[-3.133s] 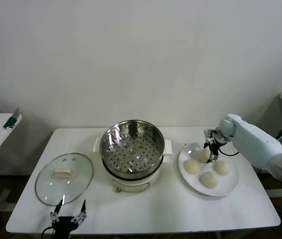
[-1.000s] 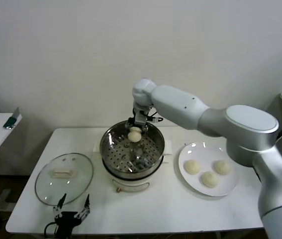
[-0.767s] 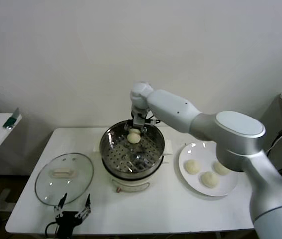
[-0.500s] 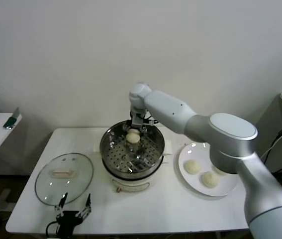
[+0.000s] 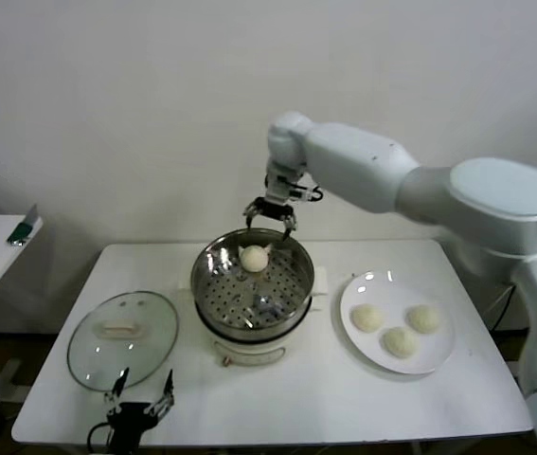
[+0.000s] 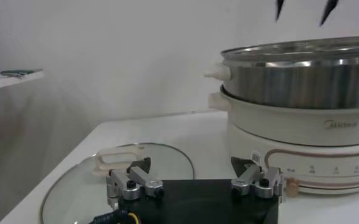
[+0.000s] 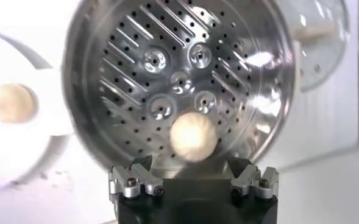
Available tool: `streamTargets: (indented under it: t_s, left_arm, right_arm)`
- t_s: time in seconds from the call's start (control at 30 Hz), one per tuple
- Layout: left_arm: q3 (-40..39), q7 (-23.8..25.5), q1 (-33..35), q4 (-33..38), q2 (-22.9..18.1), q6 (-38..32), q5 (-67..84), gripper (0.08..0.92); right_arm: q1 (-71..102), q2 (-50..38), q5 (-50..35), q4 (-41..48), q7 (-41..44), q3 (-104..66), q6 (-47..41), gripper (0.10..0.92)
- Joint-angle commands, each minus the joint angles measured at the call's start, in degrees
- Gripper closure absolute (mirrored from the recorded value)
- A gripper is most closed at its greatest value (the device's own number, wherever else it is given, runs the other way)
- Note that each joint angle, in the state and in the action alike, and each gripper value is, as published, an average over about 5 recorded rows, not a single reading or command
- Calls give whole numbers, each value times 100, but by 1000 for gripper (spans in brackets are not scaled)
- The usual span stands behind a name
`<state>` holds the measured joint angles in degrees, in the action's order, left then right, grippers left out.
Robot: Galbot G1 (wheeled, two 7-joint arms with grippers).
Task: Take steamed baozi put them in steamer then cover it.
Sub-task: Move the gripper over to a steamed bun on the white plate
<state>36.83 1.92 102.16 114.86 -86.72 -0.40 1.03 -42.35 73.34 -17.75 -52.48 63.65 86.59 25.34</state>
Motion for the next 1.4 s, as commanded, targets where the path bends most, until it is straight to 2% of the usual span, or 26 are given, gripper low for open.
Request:
streamTargets:
  t_s: [0.03, 0.13, 0.23, 0.43, 0.83, 1.4]
  left_arm:
    - [1, 2, -9, -15, 3, -2, 13, 177]
    - [3, 2, -44, -37, 6, -5, 20, 177]
    - [-1, 6, -95, -46, 2, 9, 24, 177]
    - [-9, 10, -106, -9, 6, 21, 16, 177]
    - [13, -3, -9, 3, -15, -34, 0, 177]
    - [57, -8, -40, -70, -21, -51, 3, 177]
  right_arm:
    - [-957, -1852, -2035, -1489, -246, 1483, -2399, 203]
    - [-850, -2591, -1960, -2124, -722, 1662, -3300, 203]
    - [-629, -3097, -1905, -2616, -1027, 1677, -3823, 203]
    - [50, -3349, -1636, -2954, -1354, 1475, -4324, 203]
    - [1883, -3061, -1025, -2213, -1650, 199, -4621, 203]
    - [2673, -2403, -725, -1267, -1833, -611, -4584, 218]
